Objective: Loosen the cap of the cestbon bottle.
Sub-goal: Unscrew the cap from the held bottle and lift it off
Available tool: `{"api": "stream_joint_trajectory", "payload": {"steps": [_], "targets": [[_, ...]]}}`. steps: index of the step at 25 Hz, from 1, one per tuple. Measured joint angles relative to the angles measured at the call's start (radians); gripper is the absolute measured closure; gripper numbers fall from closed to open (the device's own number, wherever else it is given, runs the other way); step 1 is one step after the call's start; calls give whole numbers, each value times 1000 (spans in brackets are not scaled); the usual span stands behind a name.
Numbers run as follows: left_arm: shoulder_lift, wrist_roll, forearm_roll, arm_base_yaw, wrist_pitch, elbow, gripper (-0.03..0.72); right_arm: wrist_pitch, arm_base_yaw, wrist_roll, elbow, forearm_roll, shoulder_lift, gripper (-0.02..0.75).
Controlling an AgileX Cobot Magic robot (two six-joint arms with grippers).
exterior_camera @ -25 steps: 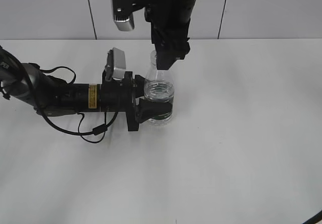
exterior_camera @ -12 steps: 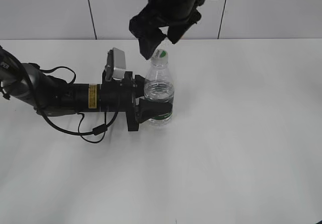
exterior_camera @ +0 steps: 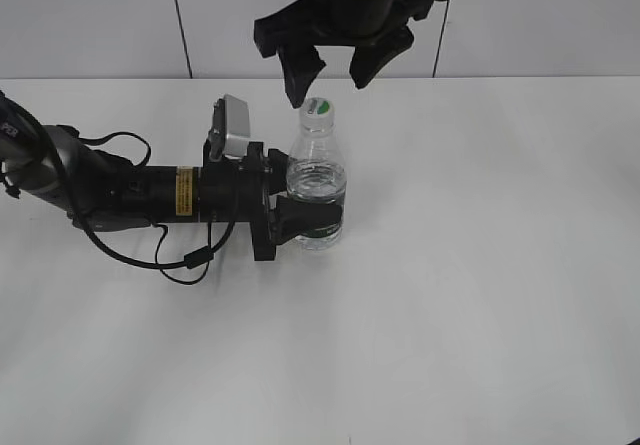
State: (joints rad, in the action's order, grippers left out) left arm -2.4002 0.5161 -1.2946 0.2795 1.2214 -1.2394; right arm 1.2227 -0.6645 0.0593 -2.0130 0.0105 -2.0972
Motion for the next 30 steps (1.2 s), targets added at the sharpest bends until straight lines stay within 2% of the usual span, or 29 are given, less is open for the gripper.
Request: {"api": "stream_joint_trajectory", "payload": {"steps": [7,14,17,19,25,30], "targets": [[0,0,0,0,0,0,279,0,0,2,0,12,-24,213],[0,0,0,0,0,0,279,0,0,2,0,13,-37,230],[0,0,0,0,0,0,279,0,0,2,0,17,-37,319],[0,0,2,0,-1,0,279,-1,0,1,0,28,-37,438],[0,0,1,0,-2,0,279,-2,-1,-90,0,28,-37,445],[0,0,1,0,-2,0,279,-2,-1,-347,0,32,-37,445]]}}
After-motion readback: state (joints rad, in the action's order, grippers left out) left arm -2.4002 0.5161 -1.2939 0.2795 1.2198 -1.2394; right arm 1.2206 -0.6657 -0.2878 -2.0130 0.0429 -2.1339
